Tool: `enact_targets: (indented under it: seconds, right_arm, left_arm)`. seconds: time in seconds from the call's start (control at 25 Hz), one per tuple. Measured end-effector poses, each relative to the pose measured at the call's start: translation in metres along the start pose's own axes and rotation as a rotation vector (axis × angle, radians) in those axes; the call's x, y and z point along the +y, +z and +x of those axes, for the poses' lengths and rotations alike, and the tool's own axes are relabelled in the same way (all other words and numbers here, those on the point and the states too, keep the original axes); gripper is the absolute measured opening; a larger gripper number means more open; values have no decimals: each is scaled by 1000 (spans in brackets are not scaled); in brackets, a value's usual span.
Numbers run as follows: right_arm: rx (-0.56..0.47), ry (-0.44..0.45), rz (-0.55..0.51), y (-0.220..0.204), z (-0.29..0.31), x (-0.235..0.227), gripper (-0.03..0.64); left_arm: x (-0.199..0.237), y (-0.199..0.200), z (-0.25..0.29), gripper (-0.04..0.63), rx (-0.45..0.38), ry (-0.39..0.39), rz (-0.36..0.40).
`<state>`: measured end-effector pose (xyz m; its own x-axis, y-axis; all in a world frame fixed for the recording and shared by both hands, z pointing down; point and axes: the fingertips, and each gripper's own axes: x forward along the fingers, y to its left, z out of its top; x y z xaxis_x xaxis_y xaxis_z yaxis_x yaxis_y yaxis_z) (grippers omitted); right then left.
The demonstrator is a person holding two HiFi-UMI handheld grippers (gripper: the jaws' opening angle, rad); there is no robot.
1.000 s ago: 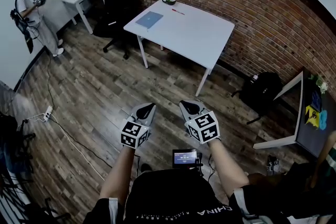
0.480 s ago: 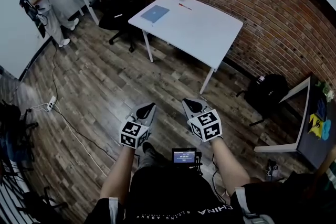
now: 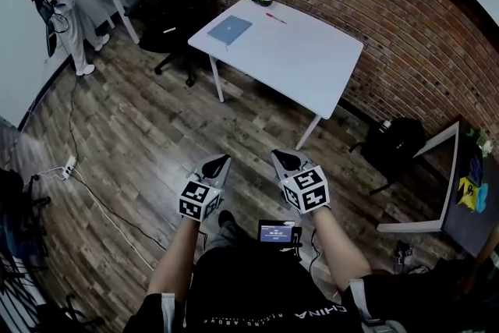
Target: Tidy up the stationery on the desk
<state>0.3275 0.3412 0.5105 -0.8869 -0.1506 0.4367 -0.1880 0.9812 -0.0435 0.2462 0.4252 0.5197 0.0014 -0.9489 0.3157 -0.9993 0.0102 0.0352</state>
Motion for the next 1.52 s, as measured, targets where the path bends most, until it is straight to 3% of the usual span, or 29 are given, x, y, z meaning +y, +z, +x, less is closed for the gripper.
enact_targets:
  seconds: [0.44, 0.96, 1.24, 1.52]
  right_arm:
    - [14, -63, 17, 51, 92, 10, 8]
    - [54, -72, 30, 72, 160, 7, 8]
    - [67, -55, 41, 81, 210, -21, 8]
    - [50, -51, 60, 113, 264, -78, 8]
  left_arm:
    - [116, 15, 13, 5, -13, -56, 8]
    - [187, 6, 30, 5, 3, -70, -32]
    - [223, 7, 66, 5, 24, -68, -36]
    - [270, 31, 128, 5, 49, -71, -16]
